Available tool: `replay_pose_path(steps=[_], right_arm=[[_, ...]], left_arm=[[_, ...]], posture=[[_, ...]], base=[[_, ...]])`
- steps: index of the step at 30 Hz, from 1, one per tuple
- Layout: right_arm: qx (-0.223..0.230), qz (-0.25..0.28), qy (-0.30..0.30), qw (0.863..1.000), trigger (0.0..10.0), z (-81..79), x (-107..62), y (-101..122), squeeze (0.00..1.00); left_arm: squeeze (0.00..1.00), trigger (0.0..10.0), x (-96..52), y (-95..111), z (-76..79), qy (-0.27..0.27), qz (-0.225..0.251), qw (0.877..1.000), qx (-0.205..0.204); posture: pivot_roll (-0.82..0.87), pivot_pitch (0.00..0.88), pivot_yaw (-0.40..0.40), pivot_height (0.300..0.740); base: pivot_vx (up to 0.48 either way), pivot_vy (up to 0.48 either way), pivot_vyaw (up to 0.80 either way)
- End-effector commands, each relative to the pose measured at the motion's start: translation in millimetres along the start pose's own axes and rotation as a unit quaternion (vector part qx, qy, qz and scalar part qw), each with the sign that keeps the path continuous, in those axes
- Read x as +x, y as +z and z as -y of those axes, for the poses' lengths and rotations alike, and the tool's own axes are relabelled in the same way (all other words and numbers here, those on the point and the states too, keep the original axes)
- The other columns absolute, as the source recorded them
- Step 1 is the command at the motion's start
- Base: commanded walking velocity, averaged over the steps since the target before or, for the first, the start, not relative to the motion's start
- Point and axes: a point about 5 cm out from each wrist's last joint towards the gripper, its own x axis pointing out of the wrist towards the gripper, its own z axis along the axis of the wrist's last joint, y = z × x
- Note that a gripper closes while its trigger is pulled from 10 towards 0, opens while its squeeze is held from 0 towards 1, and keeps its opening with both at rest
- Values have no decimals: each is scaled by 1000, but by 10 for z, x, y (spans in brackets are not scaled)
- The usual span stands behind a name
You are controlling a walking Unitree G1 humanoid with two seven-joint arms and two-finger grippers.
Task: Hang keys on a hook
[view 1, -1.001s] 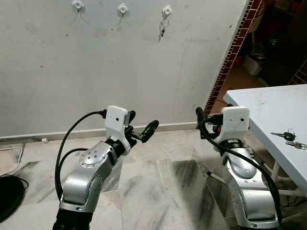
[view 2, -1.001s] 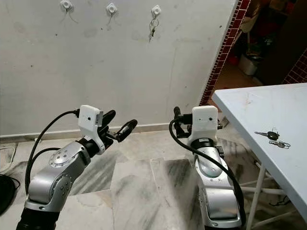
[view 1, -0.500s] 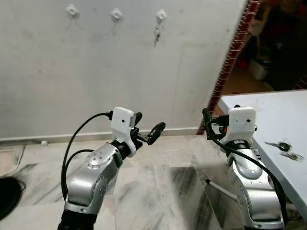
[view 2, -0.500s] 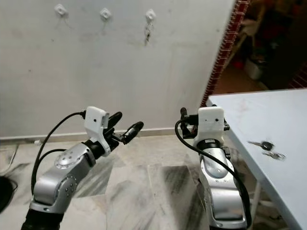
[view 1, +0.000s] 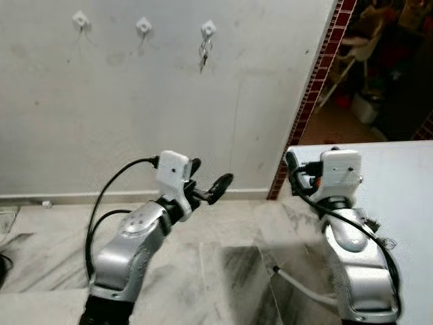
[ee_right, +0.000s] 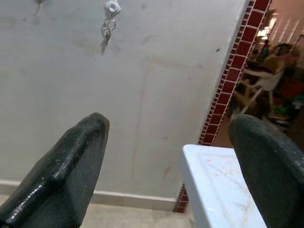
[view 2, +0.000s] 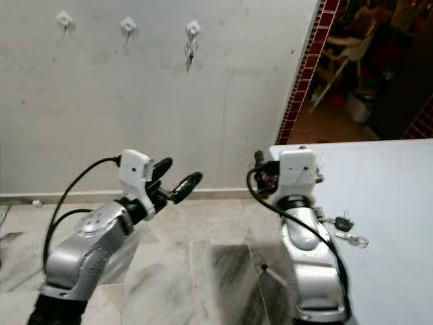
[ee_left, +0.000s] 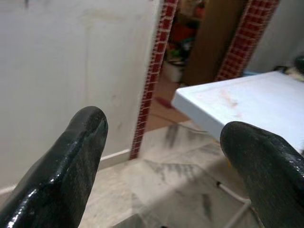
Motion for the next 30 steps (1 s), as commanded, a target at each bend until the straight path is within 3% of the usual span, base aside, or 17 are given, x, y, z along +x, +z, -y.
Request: replay_pose_path(steps=[1,18,30], right_arm=[[-6,1,-16,1000,10000,96,-4,2,0],[-4,-6,-16,1000,10000,110,8,-1,0],[-6,-13,-16,1000,10000,99,5,-16,0]], left_arm=[[0,10000,50,19,100,-19,5,1000,0],[0,10000,70,-4,105,-9,1,1000,-7],[0,10000,78,-17,88,0,-4,1000,-16]], posture=[[71,0,-54,740],[65,0,-59,740],[63,0,-57,740]], base=[[0,-465,0],[0,0,0],[0,0,-762]])
